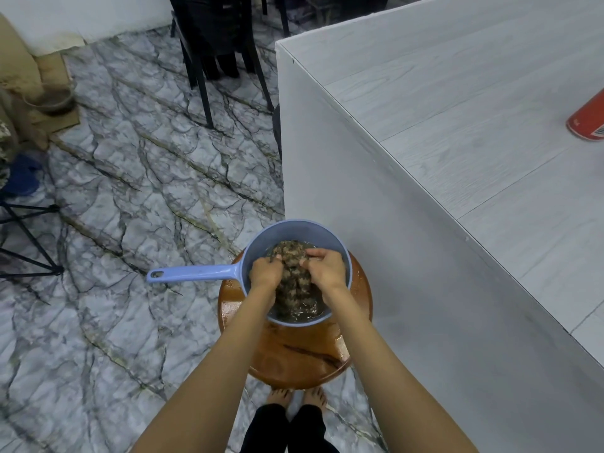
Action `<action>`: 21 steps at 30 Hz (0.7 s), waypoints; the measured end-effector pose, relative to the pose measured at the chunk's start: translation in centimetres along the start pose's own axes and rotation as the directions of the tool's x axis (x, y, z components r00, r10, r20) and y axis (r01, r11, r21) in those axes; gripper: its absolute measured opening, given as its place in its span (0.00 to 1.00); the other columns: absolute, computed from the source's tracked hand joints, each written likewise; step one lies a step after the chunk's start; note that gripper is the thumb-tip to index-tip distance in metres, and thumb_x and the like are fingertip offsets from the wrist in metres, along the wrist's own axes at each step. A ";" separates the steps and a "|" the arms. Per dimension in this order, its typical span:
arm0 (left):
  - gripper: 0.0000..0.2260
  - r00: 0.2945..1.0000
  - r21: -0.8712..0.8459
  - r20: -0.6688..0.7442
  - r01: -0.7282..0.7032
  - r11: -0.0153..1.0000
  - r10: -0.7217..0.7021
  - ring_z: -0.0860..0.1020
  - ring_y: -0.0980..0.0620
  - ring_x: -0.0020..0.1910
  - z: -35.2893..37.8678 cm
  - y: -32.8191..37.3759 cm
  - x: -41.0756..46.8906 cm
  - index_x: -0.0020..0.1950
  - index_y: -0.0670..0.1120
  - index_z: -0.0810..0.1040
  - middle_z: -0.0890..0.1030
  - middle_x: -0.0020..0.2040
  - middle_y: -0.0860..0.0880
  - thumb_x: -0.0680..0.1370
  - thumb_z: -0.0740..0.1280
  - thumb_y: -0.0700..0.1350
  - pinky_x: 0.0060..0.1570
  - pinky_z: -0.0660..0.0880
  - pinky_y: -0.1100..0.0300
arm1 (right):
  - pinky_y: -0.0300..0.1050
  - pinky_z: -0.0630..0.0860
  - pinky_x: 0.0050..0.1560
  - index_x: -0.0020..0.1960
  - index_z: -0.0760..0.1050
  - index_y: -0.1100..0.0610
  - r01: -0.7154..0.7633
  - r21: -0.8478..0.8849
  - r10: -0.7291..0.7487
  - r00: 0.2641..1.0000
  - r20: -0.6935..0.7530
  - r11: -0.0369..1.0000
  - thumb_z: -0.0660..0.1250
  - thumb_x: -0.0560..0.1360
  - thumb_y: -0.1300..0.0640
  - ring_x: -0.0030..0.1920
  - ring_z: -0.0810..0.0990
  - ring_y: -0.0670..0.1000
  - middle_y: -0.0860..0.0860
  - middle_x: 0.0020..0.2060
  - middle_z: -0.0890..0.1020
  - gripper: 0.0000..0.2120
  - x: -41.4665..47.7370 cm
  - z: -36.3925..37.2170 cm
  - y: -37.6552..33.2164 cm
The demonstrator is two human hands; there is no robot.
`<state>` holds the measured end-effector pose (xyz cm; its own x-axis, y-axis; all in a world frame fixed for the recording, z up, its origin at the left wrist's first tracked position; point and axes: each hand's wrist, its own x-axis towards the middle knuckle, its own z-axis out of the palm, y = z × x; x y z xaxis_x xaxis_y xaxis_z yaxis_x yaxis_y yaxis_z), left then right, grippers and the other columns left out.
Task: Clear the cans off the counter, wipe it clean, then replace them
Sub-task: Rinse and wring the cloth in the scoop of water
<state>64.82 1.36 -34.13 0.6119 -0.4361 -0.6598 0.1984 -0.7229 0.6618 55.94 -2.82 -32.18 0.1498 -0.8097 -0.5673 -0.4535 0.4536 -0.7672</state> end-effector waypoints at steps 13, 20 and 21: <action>0.12 0.991 -0.287 0.128 0.009 0.958 0.029 0.76 0.42 0.56 -0.6 0.1 -0.7 0.58 0.39 0.75 0.79 0.57 0.39 0.80 0.56 0.39 0.60 0.73 0.49 | 0.37 0.68 0.47 0.61 0.72 0.60 0.226 -0.339 -0.166 0.966 0.196 0.913 0.75 0.67 0.60 0.49 0.76 0.51 0.55 0.51 0.79 0.24 -1.4 -2.1 -1.1; 0.19 0.962 0.148 0.267 -0.099 0.984 0.057 0.71 0.41 0.63 -1.4 1.4 -1.0 0.70 0.42 0.65 0.72 0.66 0.40 0.78 0.53 0.39 0.64 0.68 0.49 | 0.48 0.77 0.51 0.59 0.77 0.54 0.345 -0.342 -0.313 0.938 0.148 0.874 0.73 0.69 0.56 0.41 0.79 0.50 0.51 0.42 0.81 0.19 -2.2 -2.9 -1.2; 0.20 0.951 0.301 0.293 -0.189 0.935 0.098 0.71 0.42 0.63 -1.8 1.5 -1.4 0.70 0.42 0.64 0.72 0.66 0.41 0.78 0.54 0.39 0.63 0.68 0.52 | 0.50 0.78 0.53 0.60 0.77 0.54 0.361 -0.342 -0.323 0.932 0.163 0.868 0.73 0.69 0.56 0.44 0.80 0.50 0.52 0.46 0.82 0.19 -2.2 -3.2 -1.2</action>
<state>65.63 1.82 -31.62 0.3776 -0.6428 -0.6665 -0.1607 -0.7544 0.6365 53.35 -2.73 -29.04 0.4293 -0.8408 -0.3298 -0.6403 -0.0258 -0.7677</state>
